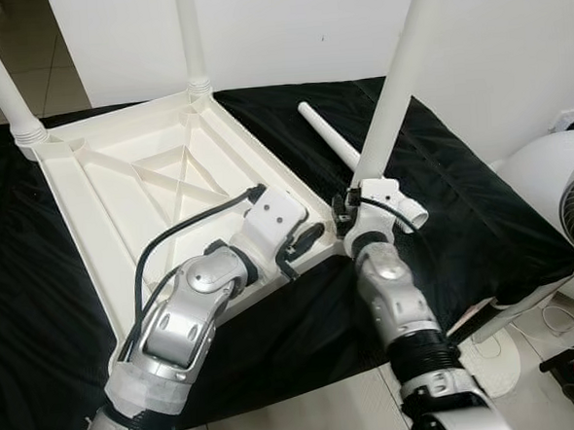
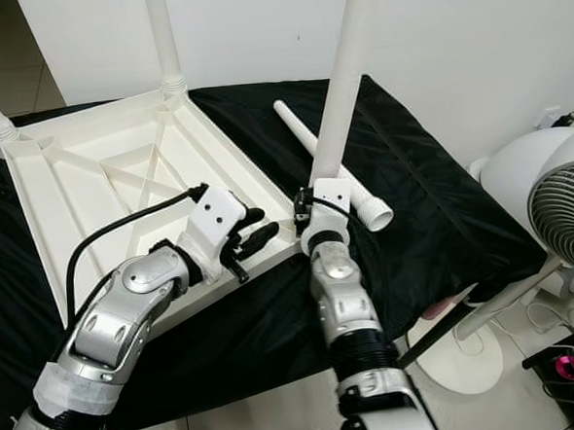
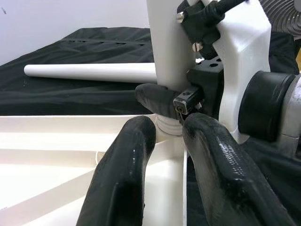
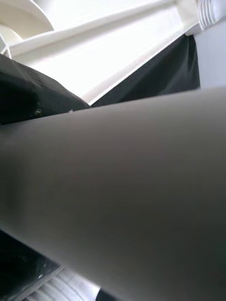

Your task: Building children table

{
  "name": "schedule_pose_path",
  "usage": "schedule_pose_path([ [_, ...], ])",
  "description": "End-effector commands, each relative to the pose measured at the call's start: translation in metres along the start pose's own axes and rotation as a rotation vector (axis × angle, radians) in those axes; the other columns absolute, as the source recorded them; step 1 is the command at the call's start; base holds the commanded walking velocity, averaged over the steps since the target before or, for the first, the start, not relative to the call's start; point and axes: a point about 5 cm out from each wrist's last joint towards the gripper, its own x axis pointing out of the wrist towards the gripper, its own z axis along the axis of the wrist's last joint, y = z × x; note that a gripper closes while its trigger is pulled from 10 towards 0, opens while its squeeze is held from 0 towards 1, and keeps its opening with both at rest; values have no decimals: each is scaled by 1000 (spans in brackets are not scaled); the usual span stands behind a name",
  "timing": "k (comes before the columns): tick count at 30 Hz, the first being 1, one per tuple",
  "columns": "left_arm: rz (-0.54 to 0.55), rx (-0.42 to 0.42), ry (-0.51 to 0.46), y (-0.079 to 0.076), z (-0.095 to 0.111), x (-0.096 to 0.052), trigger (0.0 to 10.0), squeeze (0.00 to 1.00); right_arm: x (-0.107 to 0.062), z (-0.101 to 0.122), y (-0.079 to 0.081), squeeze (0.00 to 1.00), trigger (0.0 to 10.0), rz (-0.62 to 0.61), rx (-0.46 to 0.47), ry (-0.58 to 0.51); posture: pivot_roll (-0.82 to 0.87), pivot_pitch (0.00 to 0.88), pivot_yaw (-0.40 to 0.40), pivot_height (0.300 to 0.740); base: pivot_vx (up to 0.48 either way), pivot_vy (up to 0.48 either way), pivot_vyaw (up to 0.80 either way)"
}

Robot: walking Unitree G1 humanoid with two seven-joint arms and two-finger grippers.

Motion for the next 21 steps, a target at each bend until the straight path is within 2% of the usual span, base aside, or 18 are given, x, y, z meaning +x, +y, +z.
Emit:
schedule_pose_path([
  [1,12,-2,15,-2,-3,0,10000,0,-4,-3,4,0,10000,16,-11,20,-21,0,-64,740,0,0,0],
  [2,12,0,16,-2,-3,0,10000,0,-5,-2,4,0,10000,33,-14,10,-21,0,-64,740,0,0,0],
  [3,13,1,16,-2,-3,0,10000,0,-5,-2,1,180,10000,58,-4,4,-17,0,-69,740,0,0,0],
  [4,14,1,16,-2,-3,-1,10000,0,-6,-2,-1,180,10000,72,4,2,-17,0,-69,740,0,0,0],
  [5,18,0,16,-1,-3,-1,10000,0,-8,-1,-2,1000,10000,97,33,-12,-16,0,-69,740,0,0,0],
  [8,22,-1,16,-1,-3,-1,10000,0,-10,1,-2,1000,10000,121,63,-31,-16,0,-69,740,0,0,0],
  [13,31,-3,14,-1,-3,-2,10000,0,-17,-1,-10,1000,10000,71,-8,-43,-16,0,-72,740,0,0,0],
  [14,38,-5,12,0,-3,-2,10000,0,-21,-2,-13,0,10000,78,0,-47,-18,0,-71,740,0,0,0],
  [17,42,-6,10,0,-3,-2,10000,0,-23,-2,-14,0,10000,86,9,-50,-19,0,-71,740,0,0,0],
  [21,75,-7,3,6,-1,0,10000,0,-35,-1,-22,0,10000,131,-7,-93,-33,0,-60,740,0,0,0],
])
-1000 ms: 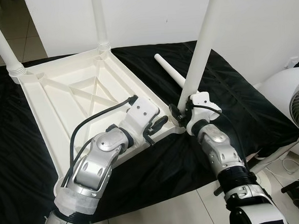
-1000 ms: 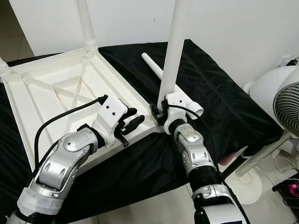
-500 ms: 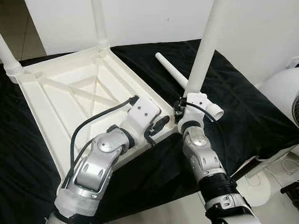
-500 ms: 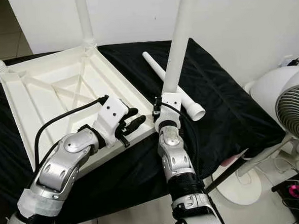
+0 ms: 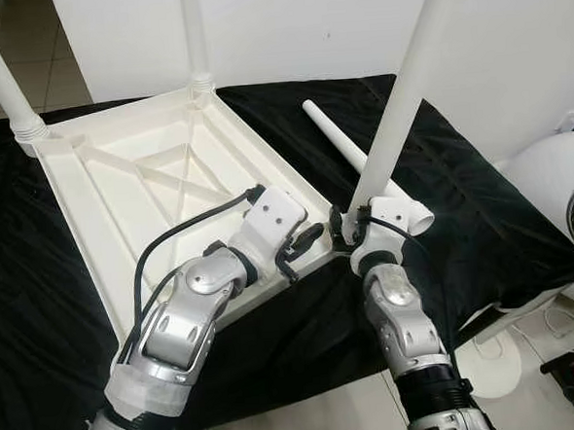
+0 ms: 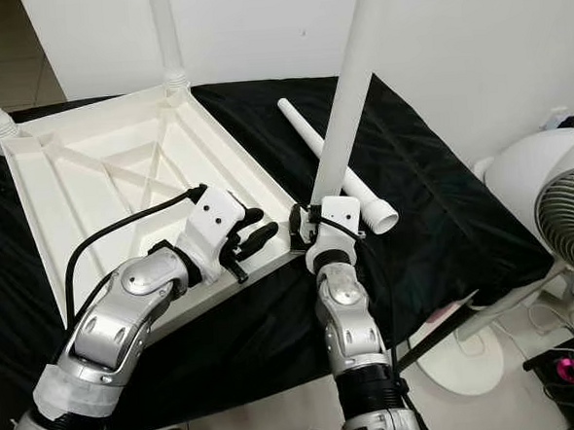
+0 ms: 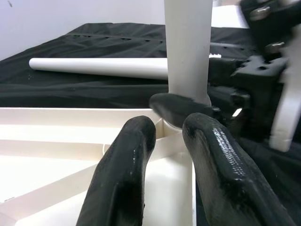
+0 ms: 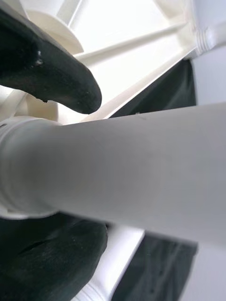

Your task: Building children table

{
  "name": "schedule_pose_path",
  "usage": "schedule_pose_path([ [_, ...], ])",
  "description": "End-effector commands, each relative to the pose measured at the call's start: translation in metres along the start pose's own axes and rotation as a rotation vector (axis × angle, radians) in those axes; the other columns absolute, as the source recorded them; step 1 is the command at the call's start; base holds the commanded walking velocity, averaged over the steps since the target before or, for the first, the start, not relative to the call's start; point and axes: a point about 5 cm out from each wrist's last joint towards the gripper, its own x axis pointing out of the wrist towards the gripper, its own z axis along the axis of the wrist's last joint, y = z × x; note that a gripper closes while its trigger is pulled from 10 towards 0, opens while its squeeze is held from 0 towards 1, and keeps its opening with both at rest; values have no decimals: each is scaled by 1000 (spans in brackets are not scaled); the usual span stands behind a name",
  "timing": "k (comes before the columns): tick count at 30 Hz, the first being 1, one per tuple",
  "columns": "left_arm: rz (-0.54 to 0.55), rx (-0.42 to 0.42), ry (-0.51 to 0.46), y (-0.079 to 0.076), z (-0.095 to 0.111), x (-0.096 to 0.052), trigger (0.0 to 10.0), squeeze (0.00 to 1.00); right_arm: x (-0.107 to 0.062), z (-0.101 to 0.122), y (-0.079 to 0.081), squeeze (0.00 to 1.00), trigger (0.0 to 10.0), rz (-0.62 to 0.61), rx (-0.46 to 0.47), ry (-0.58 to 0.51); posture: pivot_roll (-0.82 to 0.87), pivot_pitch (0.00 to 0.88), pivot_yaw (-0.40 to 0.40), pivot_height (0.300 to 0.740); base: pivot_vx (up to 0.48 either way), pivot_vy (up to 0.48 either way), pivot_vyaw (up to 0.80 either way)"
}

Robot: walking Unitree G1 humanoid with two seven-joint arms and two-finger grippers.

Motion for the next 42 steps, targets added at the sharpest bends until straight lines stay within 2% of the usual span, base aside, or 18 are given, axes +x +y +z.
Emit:
schedule_pose_path([
  [1,62,-1,3,5,0,1,10000,0,-3,2,-1,0,10000,15,-4,-20,-33,0,-60,740,0,0,0],
  [3,88,3,7,9,0,2,10000,0,-9,0,-5,0,10000,25,-20,-23,-37,0,-56,740,0,0,0],
  [6,139,1,63,20,-7,5,10000,0,-25,-3,-14,0,10000,47,-49,-34,-51,0,-46,740,0,0,0],
  [9,159,-14,93,23,-11,5,10000,0,-30,-5,-17,0,10000,50,-56,-32,-58,0,-40,740,0,0,0],
  [12,203,-32,179,32,-23,6,10000,0,-43,-10,-23,0,10000,71,-75,-11,-67,0,-35,740,0,0,0],
  [15,222,-31,204,34,-26,6,10000,0,-46,-11,-23,0,10000,80,-76,-8,-77,0,-27,740,0,0,0],
  [18,261,-31,332,40,-44,4,10000,0,-54,-10,-25,0,10000,117,-74,-8,-84,0,-22,740,0,0,0],
  [26,278,-12,402,43,-55,2,10000,0,-53,-8,-27,0,10000,118,-80,-12,-92,0,-17,740,0,0,0],
  [29,284,13,477,44,-65,-1,10000,0,-46,-3,-29,0,10000,107,-87,-29,-90,0,-16,740,0,0,0],
  [34,315,3,517,48,-69,-3,10000,0,-44,-3,-29,0,10000,107,-90,-31,-84,0,-18,740,0,0,0],
  [40,345,73,608,53,-79,-7,10000,0,-41,-3,-25,0,10000,117,-88,-25,-80,0,-19,740,0,0,0],
  [42,349,73,621,54,-81,-9,10000,0,-41,-3,-25,0,10000,119,-88,-25,-79,0,-20,740,0,0,0],
])
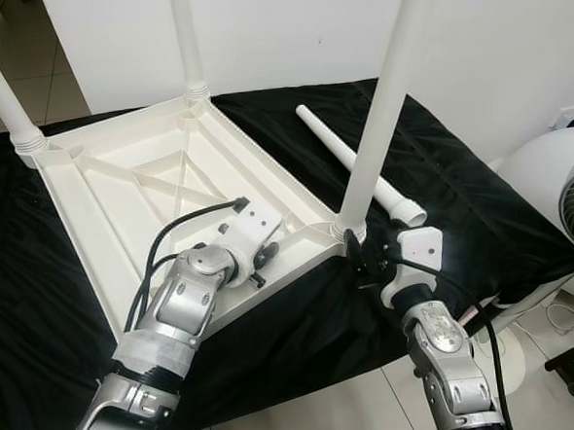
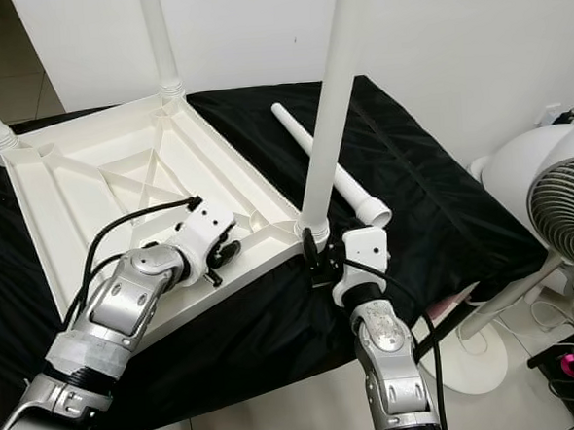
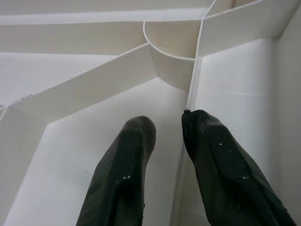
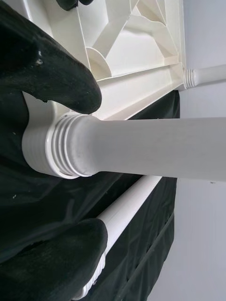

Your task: Building children table

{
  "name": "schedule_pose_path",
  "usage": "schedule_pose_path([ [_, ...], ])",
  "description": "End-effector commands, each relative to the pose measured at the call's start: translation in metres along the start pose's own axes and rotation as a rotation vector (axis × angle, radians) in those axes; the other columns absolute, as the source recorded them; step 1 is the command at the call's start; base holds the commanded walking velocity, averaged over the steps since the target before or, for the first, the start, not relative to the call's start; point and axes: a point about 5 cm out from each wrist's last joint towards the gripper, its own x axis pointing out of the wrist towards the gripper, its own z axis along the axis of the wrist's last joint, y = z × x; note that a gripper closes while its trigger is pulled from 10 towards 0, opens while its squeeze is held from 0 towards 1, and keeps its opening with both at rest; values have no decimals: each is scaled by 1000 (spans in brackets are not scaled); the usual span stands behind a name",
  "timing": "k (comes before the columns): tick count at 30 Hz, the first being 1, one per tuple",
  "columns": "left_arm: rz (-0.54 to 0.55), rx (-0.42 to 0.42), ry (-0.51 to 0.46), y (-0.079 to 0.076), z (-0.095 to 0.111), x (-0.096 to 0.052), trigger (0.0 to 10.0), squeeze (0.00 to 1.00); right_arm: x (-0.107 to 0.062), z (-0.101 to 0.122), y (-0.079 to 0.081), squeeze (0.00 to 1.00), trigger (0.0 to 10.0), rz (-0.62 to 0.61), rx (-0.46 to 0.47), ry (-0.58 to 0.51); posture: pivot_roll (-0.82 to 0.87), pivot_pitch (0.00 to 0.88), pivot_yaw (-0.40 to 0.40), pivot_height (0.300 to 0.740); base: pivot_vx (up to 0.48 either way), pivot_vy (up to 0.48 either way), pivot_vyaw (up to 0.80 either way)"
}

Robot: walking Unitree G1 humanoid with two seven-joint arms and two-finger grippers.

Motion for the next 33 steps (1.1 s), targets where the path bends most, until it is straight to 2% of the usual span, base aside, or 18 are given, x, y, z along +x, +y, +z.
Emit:
schedule_pose_path([
  [1,229,-5,148,17,-27,-2,10000,0,1,-5,-1,0,10000,-7,1,28,-79,0,-20,740,0,0,0],
  [9,239,-20,156,18,-26,-1,10000,0,1,-5,-1,0,10000,-10,-1,32,-77,0,-15,740,0,0,0],
  [10,237,-37,146,19,-25,-1,5647,0,1,-5,-1,0,10000,-9,-1,32,-77,0,-14,740,0,0,0],
  [11,236,-53,136,19,-24,-2,8000,0,1,-6,0,0,10000,-8,-2,34,-78,0,-14,740,0,0,0],
  [12,236,-53,136,19,-24,-2,8000,0,1,-6,0,0,10000,-8,-2,34,-78,0,-14,740,0,0,0],
  [13,230,-60,138,19,-24,-2,10000,1000,0,-6,0,0,10000,-8,-2,34,-80,0,-11,740,0,0,0],
  [19,238,-83,150,20,-25,-2,10000,1000,-1,-7,0,0,10000,-16,-5,39,-81,0,-10,740,0,0,0],
  [20,247,-83,156,20,-26,-2,9373,1000,-1,-7,0,0,10000,-18,-6,41,-84,4,-8,740,0,0,0],
  [21,247,-83,156,20,-26,-2,9373,1000,-1,-7,0,0,10000,-18,-6,41,-84,4,-8,740,0,0,0],
  [22,257,-94,157,21,-26,-2,8588,894,-2,-7,0,0,10000,-19,-5,41,-84,4,-8,740,0,0,0],
  [23,263,-95,154,22,-26,-2,0,749,-2,-7,0,0,10000,-20,-5,42,-85,8,-6,740,0,0,0],
  [24,266,-96,153,22,-26,-3,0,549,-3,-7,0,0,10000,-22,-6,43,-88,16,-6,740,0,0,0],
  [27,268,-96,154,22,-26,-3,0,549,-3,-7,0,0,10000,-23,-7,44,-88,16,-6,740,0,0,0],
  [28,268,-97,156,22,-26,-3,0,196,-3,-7,0,0,10000,-25,-8,45,-88,16,-6,740,0,0,0],
  [29,268,-100,156,22,-26,-3,0,0,-4,-7,0,0,10000,-27,-8,45,-91,27,-5,740,0,0,0],
  [33,275,-106,155,22,-25,-4,0,0,-4,-7,-1,0,10000,-34,-12,47,-91,33,-6,740,0,0,0],
])
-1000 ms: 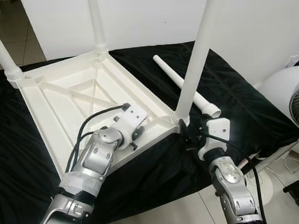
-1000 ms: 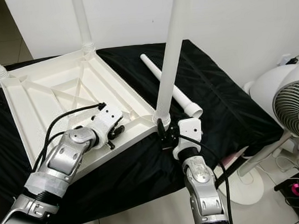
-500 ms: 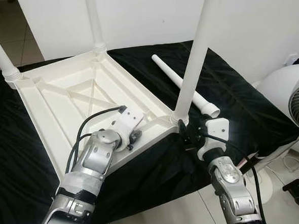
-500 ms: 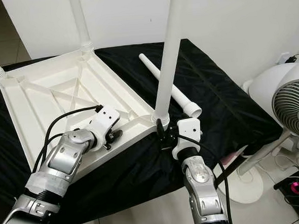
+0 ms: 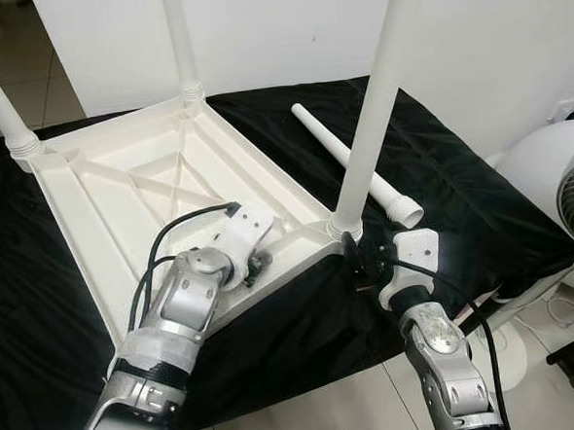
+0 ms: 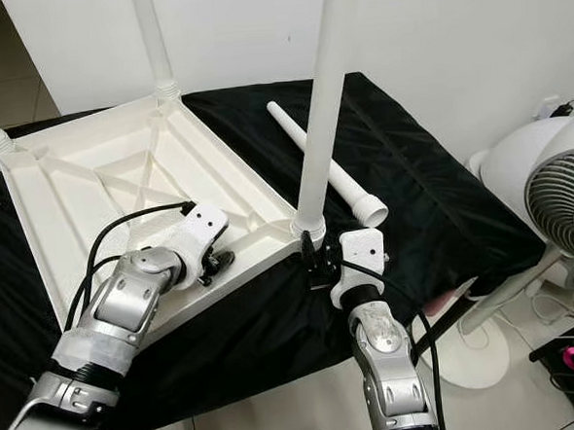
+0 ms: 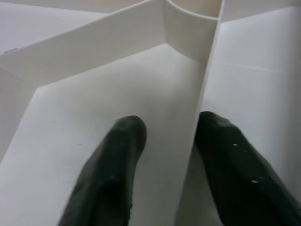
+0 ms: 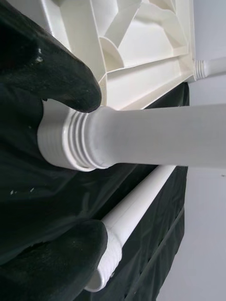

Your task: Building children table

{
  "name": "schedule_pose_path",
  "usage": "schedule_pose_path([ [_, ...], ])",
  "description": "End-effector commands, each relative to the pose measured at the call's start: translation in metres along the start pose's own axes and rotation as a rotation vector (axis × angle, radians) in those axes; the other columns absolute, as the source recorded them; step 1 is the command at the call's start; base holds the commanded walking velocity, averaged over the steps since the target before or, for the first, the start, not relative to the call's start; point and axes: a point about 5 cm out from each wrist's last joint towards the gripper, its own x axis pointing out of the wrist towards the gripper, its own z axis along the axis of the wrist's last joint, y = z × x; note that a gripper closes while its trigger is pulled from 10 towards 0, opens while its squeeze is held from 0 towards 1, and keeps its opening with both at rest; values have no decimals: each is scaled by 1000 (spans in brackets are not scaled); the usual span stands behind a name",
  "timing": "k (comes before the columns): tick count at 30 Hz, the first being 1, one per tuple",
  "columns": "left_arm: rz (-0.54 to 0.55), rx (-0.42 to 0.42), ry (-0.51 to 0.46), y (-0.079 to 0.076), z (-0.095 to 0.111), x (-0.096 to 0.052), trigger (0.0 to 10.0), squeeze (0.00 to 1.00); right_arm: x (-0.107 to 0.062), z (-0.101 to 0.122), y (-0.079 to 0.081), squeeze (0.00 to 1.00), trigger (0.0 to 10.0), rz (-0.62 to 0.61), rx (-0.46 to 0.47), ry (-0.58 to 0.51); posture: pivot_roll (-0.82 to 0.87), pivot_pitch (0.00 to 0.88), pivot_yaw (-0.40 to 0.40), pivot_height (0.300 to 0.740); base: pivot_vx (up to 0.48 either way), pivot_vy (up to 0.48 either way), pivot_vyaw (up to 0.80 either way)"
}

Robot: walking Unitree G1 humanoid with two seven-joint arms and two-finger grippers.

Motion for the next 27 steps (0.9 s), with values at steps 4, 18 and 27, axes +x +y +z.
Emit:
schedule_pose_path([
  [4,265,-25,74,22,-16,-4,0,0,-2,-3,-2,0,10000,-15,-1,21,-91,33,-6,740,0,0,0],
  [18,305,-36,79,26,-12,-5,0,0,1,-2,1,0,10000,-18,-10,18,-89,37,2,740,0,0,0],
  [27,311,-38,79,26,-13,-9,0,0,2,-3,3,0,10000,-14,-16,18,-88,40,6,740,0,0,0],
])
